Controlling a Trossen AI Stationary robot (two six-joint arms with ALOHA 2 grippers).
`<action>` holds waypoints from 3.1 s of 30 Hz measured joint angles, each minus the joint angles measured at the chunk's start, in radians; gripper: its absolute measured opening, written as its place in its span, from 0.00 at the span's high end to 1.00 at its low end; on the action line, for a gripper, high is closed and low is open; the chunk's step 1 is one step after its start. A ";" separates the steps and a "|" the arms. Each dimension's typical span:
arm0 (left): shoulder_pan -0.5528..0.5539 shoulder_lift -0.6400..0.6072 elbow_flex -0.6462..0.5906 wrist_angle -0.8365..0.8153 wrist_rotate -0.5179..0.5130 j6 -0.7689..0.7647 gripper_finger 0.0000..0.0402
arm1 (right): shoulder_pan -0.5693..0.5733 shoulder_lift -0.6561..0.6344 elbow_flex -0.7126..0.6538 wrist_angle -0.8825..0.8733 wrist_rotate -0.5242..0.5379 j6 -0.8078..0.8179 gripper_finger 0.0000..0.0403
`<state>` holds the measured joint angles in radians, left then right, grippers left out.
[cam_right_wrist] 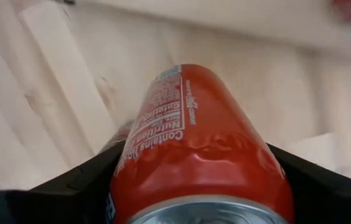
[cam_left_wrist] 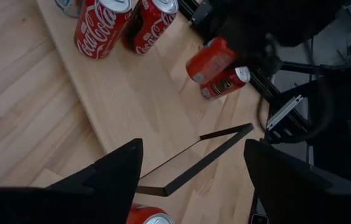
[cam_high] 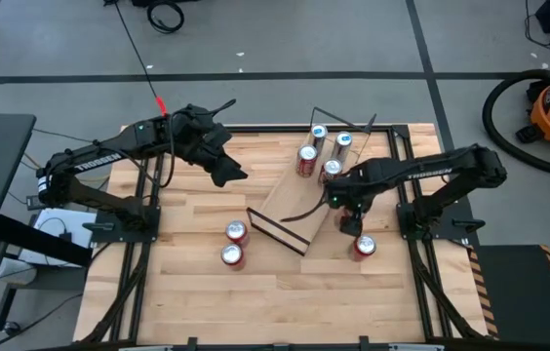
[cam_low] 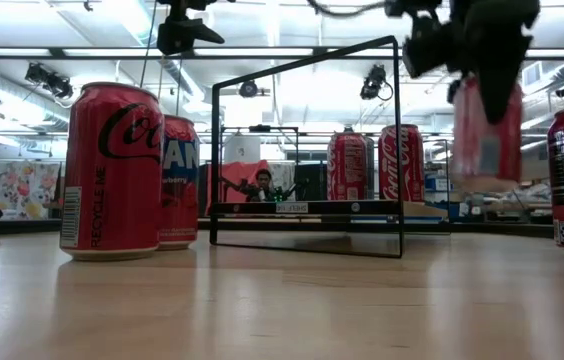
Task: Place canned beverage on shelf
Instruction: Put the right red soda can on the shelf
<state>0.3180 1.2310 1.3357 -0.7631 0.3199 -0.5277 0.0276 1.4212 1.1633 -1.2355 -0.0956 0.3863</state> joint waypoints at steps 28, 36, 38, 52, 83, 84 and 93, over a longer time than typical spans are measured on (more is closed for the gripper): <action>-0.003 0.000 0.000 -0.049 0.041 0.023 0.28 | -0.095 0.494 0.507 -0.151 0.201 -0.655 0.17; -0.003 0.000 0.000 -0.050 0.041 0.024 0.28 | -0.103 0.482 0.507 -0.126 0.195 -0.699 0.07; -0.003 0.000 0.000 -0.050 0.042 0.025 0.28 | -0.104 0.483 0.507 -0.129 0.201 -0.689 0.04; -0.003 0.000 0.000 -0.050 0.042 0.043 0.28 | -0.103 0.338 0.507 -0.159 0.204 -0.545 0.01; -0.003 0.000 0.000 -0.051 0.042 0.024 0.28 | -0.007 0.258 0.331 0.131 0.398 0.363 0.01; -0.003 0.000 0.000 -0.051 0.042 0.021 0.28 | -0.003 0.258 0.320 0.146 0.398 0.372 0.01; -0.003 0.000 0.000 -0.052 0.042 0.014 0.28 | 0.008 0.258 0.262 0.181 0.389 0.440 0.01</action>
<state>0.3149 1.2312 1.3361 -0.8150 0.3621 -0.5133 0.0360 1.6794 1.4251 -1.0541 0.2938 0.8261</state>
